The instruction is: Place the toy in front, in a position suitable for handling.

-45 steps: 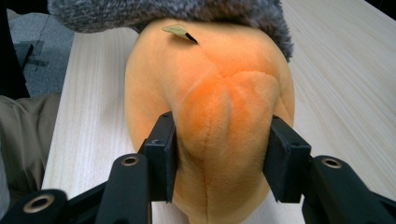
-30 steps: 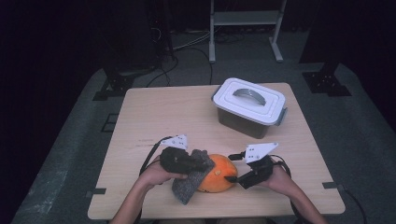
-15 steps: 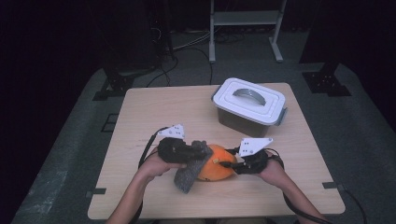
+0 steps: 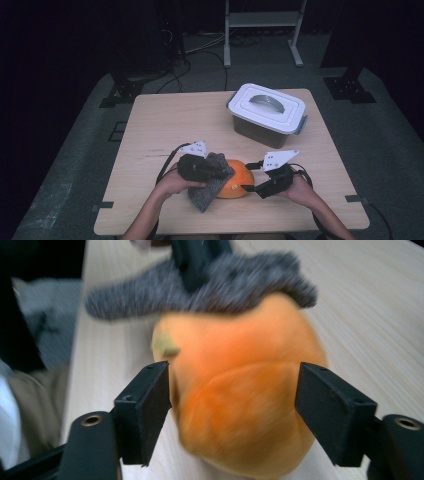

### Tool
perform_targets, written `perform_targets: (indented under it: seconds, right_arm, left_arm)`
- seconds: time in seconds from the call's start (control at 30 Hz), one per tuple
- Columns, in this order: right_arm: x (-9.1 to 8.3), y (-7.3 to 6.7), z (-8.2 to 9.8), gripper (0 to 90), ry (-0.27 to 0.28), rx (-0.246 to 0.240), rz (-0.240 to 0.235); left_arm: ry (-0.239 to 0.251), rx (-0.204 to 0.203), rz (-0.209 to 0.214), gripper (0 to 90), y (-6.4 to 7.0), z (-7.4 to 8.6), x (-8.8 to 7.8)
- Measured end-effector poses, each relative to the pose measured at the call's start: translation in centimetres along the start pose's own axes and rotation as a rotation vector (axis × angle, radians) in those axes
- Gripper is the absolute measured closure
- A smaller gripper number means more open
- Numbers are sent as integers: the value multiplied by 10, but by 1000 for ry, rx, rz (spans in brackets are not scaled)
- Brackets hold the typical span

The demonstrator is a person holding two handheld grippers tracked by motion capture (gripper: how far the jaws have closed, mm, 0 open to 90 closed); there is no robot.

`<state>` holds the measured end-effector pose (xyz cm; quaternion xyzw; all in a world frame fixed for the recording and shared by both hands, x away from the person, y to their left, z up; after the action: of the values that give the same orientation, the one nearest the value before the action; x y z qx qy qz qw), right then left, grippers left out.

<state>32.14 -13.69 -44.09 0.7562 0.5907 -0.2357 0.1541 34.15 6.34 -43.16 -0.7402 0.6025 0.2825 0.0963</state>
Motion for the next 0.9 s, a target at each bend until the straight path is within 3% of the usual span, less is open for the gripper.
perform_targets:
  seconds: [0.13, 0.2, 0.3, 0.53, 0.77, 0.9]
  right_arm:
    - [10, 3, 2, 261, -21, 11, -25]
    - [17, 4, 3, 305, -26, 5, -28]
    - [20, 4, 6, 370, -10, 24, -32]
    - [18, -5, 12, 392, -20, -17, -14]
    - [15, -7, 15, 394, -40, -48, -12]
    - [13, -7, 17, 395, -38, -35, -18]
  left_arm:
    - [-3, 13, 3, 780, 5, 5, 3]
    - [5, 15, -25, 780, 2, 7, 1]
    - [15, 8, -29, 781, -1, 8, -4]
    - [9, 29, -37, 781, 2, 18, -11]
    - [11, 8, -75, 776, -1, 30, -23]
    - [16, -5, -87, 773, -4, 36, -26]
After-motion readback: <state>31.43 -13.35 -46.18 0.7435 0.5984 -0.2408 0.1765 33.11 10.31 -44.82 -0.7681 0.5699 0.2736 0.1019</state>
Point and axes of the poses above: each handheld gripper's, and its own axes: x roughly forward along the jaws, z roughly out of its underside, y roughly to its right, the point moved 5 cm from there along x, roughly forward along the jaws, and after that the axes turned 4 degrees about -z, right-handed, at the moved point
